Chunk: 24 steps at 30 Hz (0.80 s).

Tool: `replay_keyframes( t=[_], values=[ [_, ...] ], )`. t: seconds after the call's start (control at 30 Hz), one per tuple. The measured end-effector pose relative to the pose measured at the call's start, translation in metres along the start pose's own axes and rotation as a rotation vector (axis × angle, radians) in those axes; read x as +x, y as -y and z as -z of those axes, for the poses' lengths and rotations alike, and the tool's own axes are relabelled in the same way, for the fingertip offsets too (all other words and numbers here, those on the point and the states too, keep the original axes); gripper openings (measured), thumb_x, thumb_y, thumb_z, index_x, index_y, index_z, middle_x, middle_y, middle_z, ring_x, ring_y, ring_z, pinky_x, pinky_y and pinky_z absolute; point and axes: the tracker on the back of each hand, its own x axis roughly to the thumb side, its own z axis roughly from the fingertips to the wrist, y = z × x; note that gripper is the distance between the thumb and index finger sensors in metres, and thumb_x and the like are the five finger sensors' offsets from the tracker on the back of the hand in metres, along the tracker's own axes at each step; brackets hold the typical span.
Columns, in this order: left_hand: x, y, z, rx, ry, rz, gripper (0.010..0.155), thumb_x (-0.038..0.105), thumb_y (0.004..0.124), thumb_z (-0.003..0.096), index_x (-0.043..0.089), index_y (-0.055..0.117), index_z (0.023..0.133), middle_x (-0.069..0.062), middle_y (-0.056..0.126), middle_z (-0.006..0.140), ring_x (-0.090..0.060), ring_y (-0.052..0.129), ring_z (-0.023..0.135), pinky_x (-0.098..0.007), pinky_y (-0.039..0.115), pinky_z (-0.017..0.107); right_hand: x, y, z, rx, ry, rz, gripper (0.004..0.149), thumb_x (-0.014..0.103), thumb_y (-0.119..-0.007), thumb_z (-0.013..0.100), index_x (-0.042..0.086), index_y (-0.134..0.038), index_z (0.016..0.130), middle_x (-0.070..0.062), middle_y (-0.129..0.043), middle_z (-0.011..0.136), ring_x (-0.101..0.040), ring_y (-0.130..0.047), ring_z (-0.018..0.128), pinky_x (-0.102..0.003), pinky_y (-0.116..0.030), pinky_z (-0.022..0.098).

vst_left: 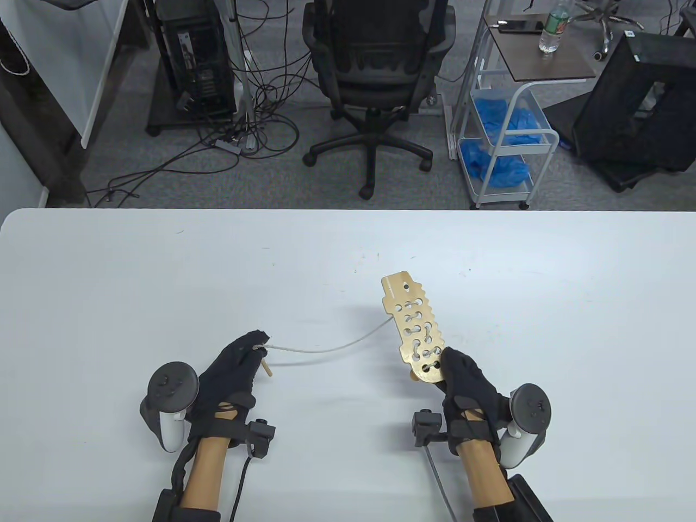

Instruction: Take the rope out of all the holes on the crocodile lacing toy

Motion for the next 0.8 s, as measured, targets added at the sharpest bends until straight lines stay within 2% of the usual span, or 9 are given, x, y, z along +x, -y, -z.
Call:
replay_keyframes(
  t=[0.23,0.37,0.5,0.73,0.77,0.8],
  values=[
    [0.005,0.005,-0.001,-0.026,0.023,-0.009,0.044,0.035,0.081,0.0486,0.045,0.081,0.092,0.006,0.102,0.081,-0.018,0.099,0.073,-0.063,0.068,0.069,0.001,-0.025,-0.011,0.165,0.067,0.002,0.045,0.044,-0.082,0.040,0.007,-0.088,0.065,-0.015,-0.104,0.052,-0.037,-0.100,0.056,-0.069,-0.066,0.053],
    [0.006,0.014,-0.002,-0.069,0.009,-0.080,0.043,0.037,0.082,0.0477,0.042,0.082,0.091,0.008,0.106,0.076,-0.015,0.103,0.067,-0.060,0.072,0.067,0.001,-0.039,-0.017,0.269,0.101,0.018,0.045,0.044,-0.082,0.040,0.007,-0.088,0.065,-0.015,-0.104,0.052,-0.037,-0.100,0.056,-0.070,-0.066,0.053],
    [0.005,0.028,-0.003,-0.165,-0.031,-0.212,0.043,0.042,0.082,0.0478,0.035,0.083,0.090,0.010,0.107,0.067,-0.012,0.103,0.059,-0.058,0.074,0.066,0.000,-0.052,-0.023,0.380,0.155,0.002,0.045,0.044,-0.082,0.040,0.008,-0.088,0.065,-0.015,-0.104,0.053,-0.037,-0.100,0.056,-0.070,-0.066,0.054],
    [-0.002,0.044,-0.006,-0.264,-0.077,-0.510,0.043,0.036,0.074,0.0526,0.034,0.076,0.096,0.009,0.102,0.077,-0.014,0.098,0.068,-0.059,0.069,0.068,-0.002,-0.062,-0.027,0.480,0.186,0.016,0.045,0.044,-0.082,0.040,0.008,-0.088,0.066,-0.015,-0.104,0.053,-0.037,-0.100,0.057,-0.070,-0.065,0.054],
    [-0.002,0.044,-0.005,-0.277,-0.074,-0.530,0.044,0.041,0.070,0.0534,0.034,0.075,0.096,0.009,0.101,0.078,-0.014,0.097,0.069,-0.059,0.069,0.069,-0.002,-0.062,-0.027,0.485,0.189,0.014,0.045,0.044,-0.082,0.040,0.008,-0.088,0.066,-0.015,-0.104,0.053,-0.037,-0.100,0.057,-0.070,-0.065,0.054],
    [-0.002,0.045,-0.005,-0.290,-0.071,-0.546,0.043,0.034,0.072,0.0536,0.034,0.074,0.097,0.009,0.100,0.079,-0.015,0.097,0.070,-0.059,0.068,0.069,-0.001,-0.062,-0.027,0.488,0.191,0.013,0.045,0.044,-0.082,0.040,0.008,-0.088,0.066,-0.015,-0.104,0.053,-0.037,-0.100,0.057,-0.070,-0.065,0.054]
  ],
)
